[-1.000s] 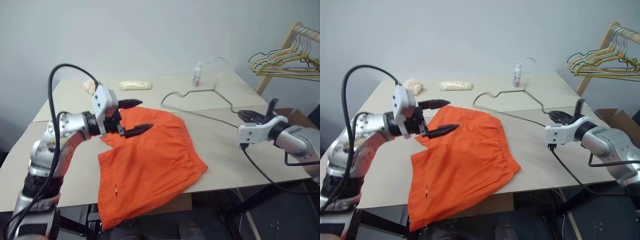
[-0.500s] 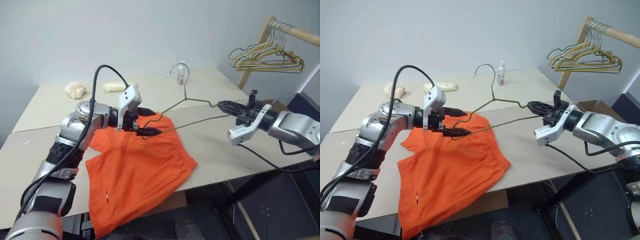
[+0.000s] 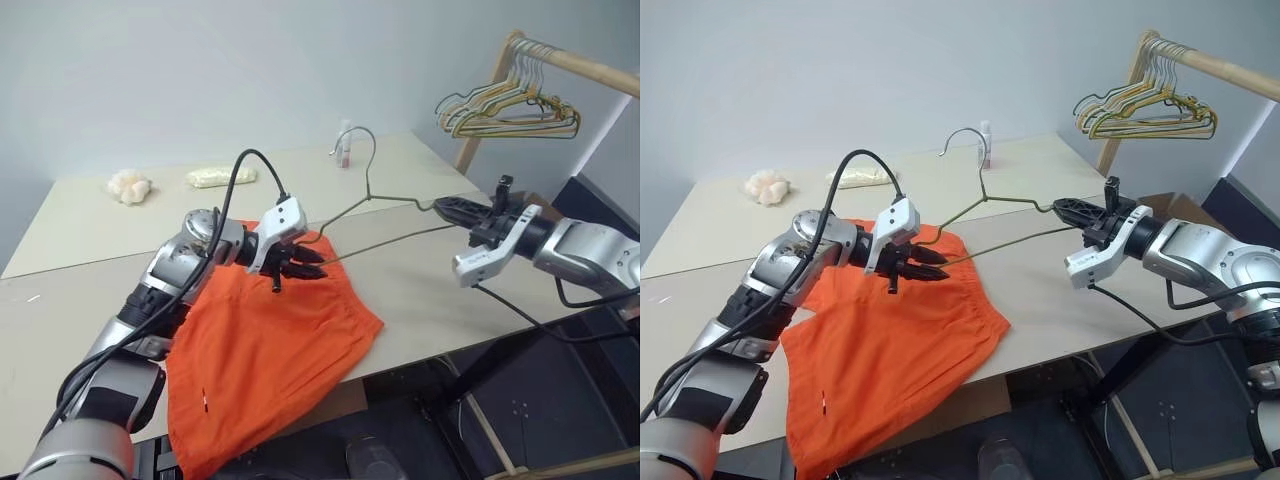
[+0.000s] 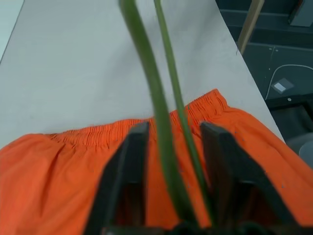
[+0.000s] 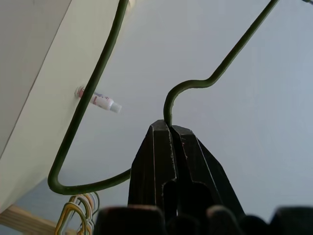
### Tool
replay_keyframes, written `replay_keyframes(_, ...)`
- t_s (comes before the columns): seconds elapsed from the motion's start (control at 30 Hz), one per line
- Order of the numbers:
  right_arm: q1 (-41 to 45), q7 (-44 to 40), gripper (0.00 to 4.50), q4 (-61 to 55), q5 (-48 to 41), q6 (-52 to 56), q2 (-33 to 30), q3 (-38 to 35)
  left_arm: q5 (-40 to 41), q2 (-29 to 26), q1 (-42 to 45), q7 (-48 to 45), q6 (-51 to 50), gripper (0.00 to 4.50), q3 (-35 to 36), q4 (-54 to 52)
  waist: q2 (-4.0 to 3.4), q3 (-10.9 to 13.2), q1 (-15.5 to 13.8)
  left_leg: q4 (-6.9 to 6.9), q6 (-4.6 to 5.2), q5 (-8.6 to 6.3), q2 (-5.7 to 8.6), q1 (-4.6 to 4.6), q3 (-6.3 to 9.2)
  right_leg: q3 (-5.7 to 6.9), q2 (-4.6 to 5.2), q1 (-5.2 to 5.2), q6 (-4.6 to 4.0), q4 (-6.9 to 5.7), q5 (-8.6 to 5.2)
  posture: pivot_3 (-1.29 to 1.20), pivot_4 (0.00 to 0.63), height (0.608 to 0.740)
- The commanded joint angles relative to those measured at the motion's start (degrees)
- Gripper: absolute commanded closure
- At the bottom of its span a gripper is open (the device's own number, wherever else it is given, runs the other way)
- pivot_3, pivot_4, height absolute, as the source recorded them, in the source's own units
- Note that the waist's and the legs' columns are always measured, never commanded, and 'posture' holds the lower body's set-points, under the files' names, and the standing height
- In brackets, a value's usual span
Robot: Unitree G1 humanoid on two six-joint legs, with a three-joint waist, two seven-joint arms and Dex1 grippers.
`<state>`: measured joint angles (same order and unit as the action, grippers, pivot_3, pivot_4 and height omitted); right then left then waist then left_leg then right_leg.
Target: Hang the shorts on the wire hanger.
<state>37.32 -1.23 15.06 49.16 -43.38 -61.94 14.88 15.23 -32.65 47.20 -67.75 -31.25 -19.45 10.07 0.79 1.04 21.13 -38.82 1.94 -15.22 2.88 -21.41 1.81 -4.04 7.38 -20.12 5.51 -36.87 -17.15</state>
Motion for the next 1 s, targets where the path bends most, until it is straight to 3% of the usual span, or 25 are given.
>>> replay_keyframes(0.03,1.4,-0.1,4.50,-1.6,-1.5,1.0,0.6,-2.7,-0.4,0.2,1.3,1.2,-0.2,4.31,2.6,0.1,0.00,0.0,0.1,0.00,0.00,0.00,0.00,0.00,0.00,0.00,0.00,0.00,0.00,0.00,0.00,-0.31,0.000,0.740)
replay_keyframes(0.13,1.4,-1.5,4.50,-1.5,-3.3,0.3,0.9,-2.9,-0.6,-0.2,0.9,2.0,-1.2,4.49,3.0,-0.7,0.00,0.0,0.2,0.00,0.00,0.00,0.00,0.02,0.00,-0.01,0.00,0.01,0.00,-0.03,0.00,-0.31,0.000,0.740)
replay_keyframes(0.23,0.4,-6.4,3.77,-0.9,-10.6,-2.7,0.0,-2.8,-1.1,-0.6,0.9,2.9,-1.5,4.50,3.3,-1.1,0.01,0.0,0.2,0.00,0.00,0.00,0.00,0.02,0.00,0.00,0.00,0.03,0.01,-0.01,0.00,-0.30,0.000,0.740)
replay_keyframes(0.4,-1.9,-23.9,1.97,-1.1,-34.8,-5.3,-2.9,-0.7,-3.5,-3.7,-0.5,2.0,2.3,4.50,2.9,-2.0,0.04,0.0,0.1,0.00,0.00,0.00,-0.02,0.03,0.06,0.06,0.00,0.12,0.01,0.07,-0.01,-0.27,0.000,0.740)
replay_keyframes(0.5,-2.1,-38.1,0.89,-5.1,-51.0,6.5,-2.0,-1.5,-5.1,-4.9,-1.3,1.5,4.7,4.50,2.3,-2.3,0.05,0.0,0.1,-0.01,0.02,-0.01,-0.04,0.13,0.05,0.05,0.00,0.29,0.02,0.14,0.00,-0.25,0.000,0.740)
replay_keyframes(0.57,-0.4,-46.4,0.20,-8.9,-59.3,20.7,-1.3,-2.1,-6.8,-5.6,-2.3,1.2,8.2,4.50,1.8,-3.1,0.05,0.0,-0.1,-0.01,0.08,-0.05,-0.09,0.33,0.21,0.20,0.00,0.63,0.03,0.26,-0.01,-0.25,0.000,0.740)
replay_keyframes(0.63,5.0,-56.3,0.05,-10.3,-65.4,38.5,-0.5,-0.6,-6.8,-5.4,-3.3,1.0,8.6,4.50,2.0,-5.0,0.04,0.0,-0.3,-0.02,0.09,-0.07,-0.13,0.37,0.35,0.30,0.00,0.77,0.03,0.35,-0.01,-0.24,0.000,0.740)
replay_keyframes(0.7,9.4,-64.4,0.05,-9.3,-66.5,48.2,0.4,1.4,-6.8,-5.1,-4.0,0.9,9.2,4.50,2.1,-6.1,0.02,0.0,-1.1,-0.03,0.09,-0.07,-0.12,0.34,0.42,0.33,0.04,0.77,0.03,0.34,-0.01,-0.24,0.000,0.740)
replay_keyframes(0.77,12.5,-71.2,0.05,-7.8,-63.2,53.1,1.2,4.5,-6.7,-4.8,-4.3,0.9,9.2,4.50,2.4,-6.8,0.01,0.0,-2.2,-0.02,0.09,-0.08,-0.13,0.31,0.53,0.40,0.03,0.73,0.03,0.37,-0.01,-0.24,0.000,0.740)
replay_keyframes(1.0,19.0,-78.9,0.05,-0.7,-52.9,62.0,7.9,11.1,-6.5,-4.5,-4.4,0.6,9.5,4.50,3.0,-7.2,-0.04,0.0,-5.6,-0.21,0.07,-0.06,0.22,-0.59,0.64,0.21,0.20,-0.44,0.03,-0.21,0.00,-0.22,0.000,0.740)
